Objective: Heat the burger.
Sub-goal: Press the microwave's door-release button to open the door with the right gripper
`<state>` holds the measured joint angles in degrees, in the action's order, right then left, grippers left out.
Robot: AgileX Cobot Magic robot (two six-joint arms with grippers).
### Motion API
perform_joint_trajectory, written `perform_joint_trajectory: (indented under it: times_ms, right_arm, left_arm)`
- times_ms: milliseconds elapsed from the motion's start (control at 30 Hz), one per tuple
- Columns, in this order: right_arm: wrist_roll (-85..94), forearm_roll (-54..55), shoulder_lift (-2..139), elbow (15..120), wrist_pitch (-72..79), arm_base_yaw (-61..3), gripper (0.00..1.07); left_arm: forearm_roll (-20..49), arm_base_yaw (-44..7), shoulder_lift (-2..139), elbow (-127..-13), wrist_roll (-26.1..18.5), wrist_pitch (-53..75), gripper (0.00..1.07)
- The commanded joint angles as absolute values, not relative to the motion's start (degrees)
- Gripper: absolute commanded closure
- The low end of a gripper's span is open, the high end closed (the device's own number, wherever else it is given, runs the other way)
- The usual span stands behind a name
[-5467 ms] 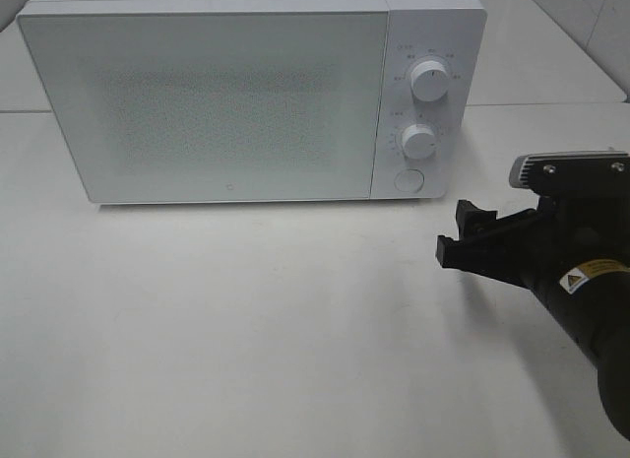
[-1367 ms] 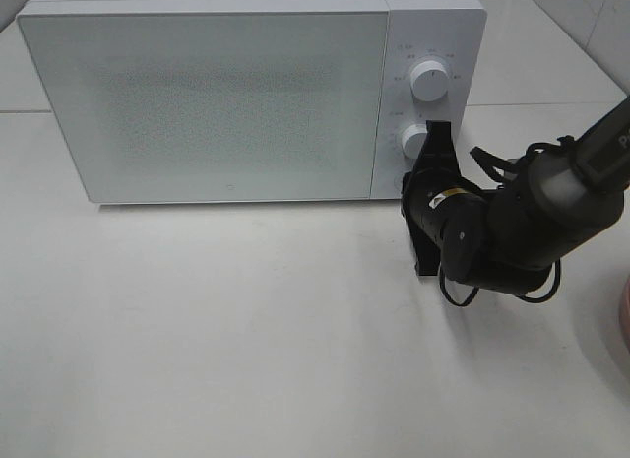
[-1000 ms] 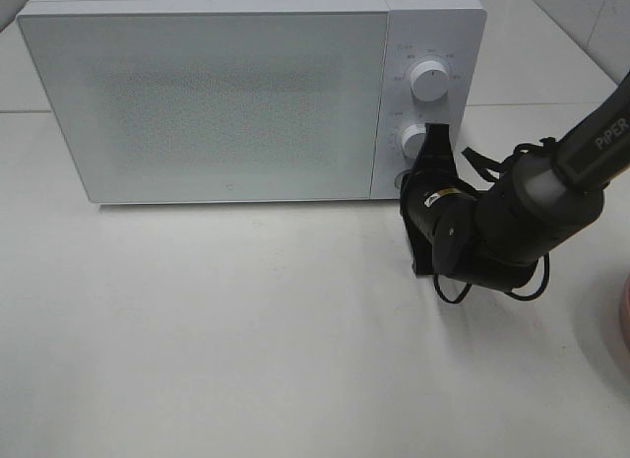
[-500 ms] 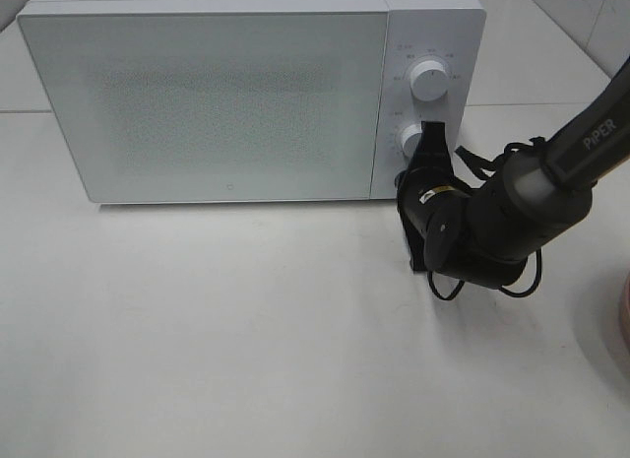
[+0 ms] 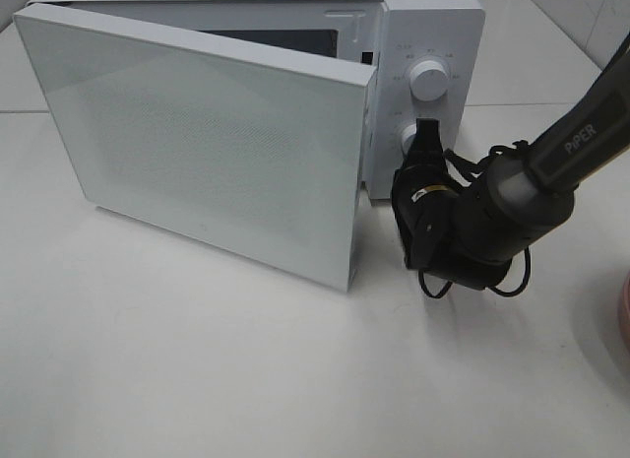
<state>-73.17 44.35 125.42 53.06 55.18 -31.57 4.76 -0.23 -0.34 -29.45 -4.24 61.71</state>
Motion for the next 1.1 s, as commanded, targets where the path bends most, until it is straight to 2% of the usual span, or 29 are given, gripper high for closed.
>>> perform_joint_trajectory:
  times_ms: [33,400,1100]
  right_arm:
    - [-73.1,39.6,125.0,58.1,69.0,-29.6,1.07]
    - [-71.1,39.9,124.2,57.6,62.9,-29.6,1.07]
    - [-61.0,41.4,115.5,49.6,43.6,-29.6,1.07]
  left_arm:
    - [4.6,-0.3,-1.5,-29.5,-4.1,61.2,0.07]
    - [4.6,-0.3,-1.5,-29.5,-4.1,61.2,0.07]
    - [4.6,-0.3,-1.5,-29.5,-4.1,61.2,0.07]
